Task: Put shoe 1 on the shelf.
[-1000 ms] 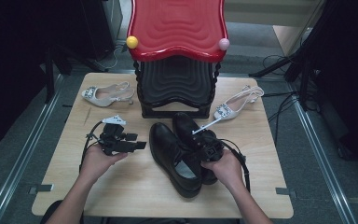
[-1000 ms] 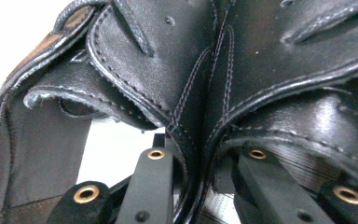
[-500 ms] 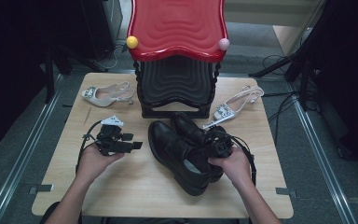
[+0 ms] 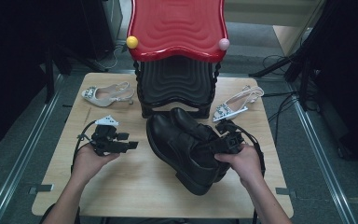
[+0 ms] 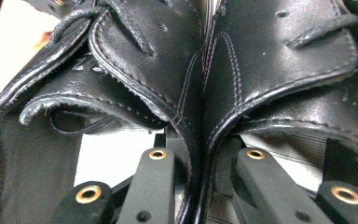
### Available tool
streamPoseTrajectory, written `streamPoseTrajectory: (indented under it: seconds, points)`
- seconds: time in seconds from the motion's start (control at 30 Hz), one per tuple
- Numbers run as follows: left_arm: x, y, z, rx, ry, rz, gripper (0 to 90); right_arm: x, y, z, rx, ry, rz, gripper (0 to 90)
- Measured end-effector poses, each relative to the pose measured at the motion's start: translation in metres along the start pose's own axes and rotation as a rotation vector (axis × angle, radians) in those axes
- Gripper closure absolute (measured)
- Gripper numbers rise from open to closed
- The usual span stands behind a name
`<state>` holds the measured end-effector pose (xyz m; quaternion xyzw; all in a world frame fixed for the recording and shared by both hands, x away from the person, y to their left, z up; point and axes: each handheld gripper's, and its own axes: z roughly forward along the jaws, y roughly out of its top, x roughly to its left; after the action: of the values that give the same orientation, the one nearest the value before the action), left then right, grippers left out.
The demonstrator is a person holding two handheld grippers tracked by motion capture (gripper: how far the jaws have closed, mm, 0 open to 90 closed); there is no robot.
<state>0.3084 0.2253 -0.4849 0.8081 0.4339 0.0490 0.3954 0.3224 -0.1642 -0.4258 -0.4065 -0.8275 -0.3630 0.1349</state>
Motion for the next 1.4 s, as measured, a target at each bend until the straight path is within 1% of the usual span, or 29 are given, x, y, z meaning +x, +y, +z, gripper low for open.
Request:
streamPoseTrajectory:
  seconds: [0.1, 0.17, 0.23, 0.33, 0.43, 0.53, 0.67, 0.73, 0.77, 0.87, 0.9, 0.93, 0.97, 1.03, 1.1, 1.17, 1.4]
  points:
    - [-0.001, 0.000, 0.002, 0.007, -0.002, 0.003, 38.1, 0.006, 0.004, -0.008, -0.020, 0.003, 0.001, 82.8]
    - [-0.002, 0.000, 0.004, 0.007, -0.003, 0.009, 38.0, 0.008, 0.008, -0.014, -0.038, 0.013, -0.003, 82.8]
    - [-0.002, 0.000, 0.004, 0.015, -0.002, 0.010, 38.0, 0.010, 0.013, -0.020, -0.064, 0.031, 0.002, 82.8]
    - [-0.003, 0.000, 0.005, 0.015, -0.003, 0.016, 38.0, 0.012, 0.022, -0.025, -0.102, 0.035, 0.006, 82.8]
    - [-0.004, 0.000, 0.005, 0.013, -0.004, 0.022, 37.9, 0.013, 0.033, -0.030, -0.134, 0.031, 0.017, 82.7]
    - [-0.004, 0.000, 0.005, 0.021, -0.015, 0.009, 38.1, 0.013, 0.043, -0.031, -0.163, 0.021, 0.018, 82.7]
    - [-0.006, 0.001, 0.005, 0.022, -0.022, 0.016, 38.4, 0.011, 0.059, -0.031, -0.201, 0.012, 0.051, 82.7]
    - [-0.008, 0.001, 0.005, 0.019, -0.022, 0.028, 38.4, 0.011, 0.066, -0.030, -0.217, -0.001, 0.066, 82.7]
    - [-0.009, 0.001, 0.006, 0.017, -0.021, 0.027, 38.4, 0.012, 0.070, -0.030, -0.231, -0.016, 0.071, 82.7]
    - [-0.009, 0.001, 0.006, 0.026, -0.030, 0.029, 38.7, 0.010, 0.080, -0.028, -0.253, -0.029, 0.082, 82.6]
    - [-0.009, 0.001, 0.006, 0.027, -0.031, 0.031, 39.1, 0.009, 0.084, -0.027, -0.255, -0.043, 0.075, 82.6]
    - [-0.009, 0.001, 0.006, 0.026, -0.033, 0.029, 39.3, 0.009, 0.087, -0.026, -0.257, -0.053, 0.081, 82.6]
    - [-0.008, 0.001, 0.006, 0.028, -0.034, 0.028, 39.5, 0.009, 0.091, -0.023, -0.267, -0.076, 0.073, 82.6]
    - [-0.008, 0.001, 0.007, 0.030, -0.034, 0.022, 39.6, 0.007, 0.094, -0.021, -0.276, -0.090, 0.084, 82.6]
    - [-0.008, 0.001, 0.008, 0.038, -0.035, 0.025, 39.6, 0.004, 0.099, -0.018, -0.298, -0.105, 0.096, 82.6]
    - [-0.009, 0.001, 0.008, 0.040, -0.037, 0.027, 39.7, 0.004, 0.103, -0.016, -0.317, -0.130, 0.105, 82.6]
    - [-0.009, 0.001, 0.009, 0.045, -0.046, 0.029, 40.1, 0.001, 0.114, -0.002, -0.406, -0.253, 0.141, 82.5]
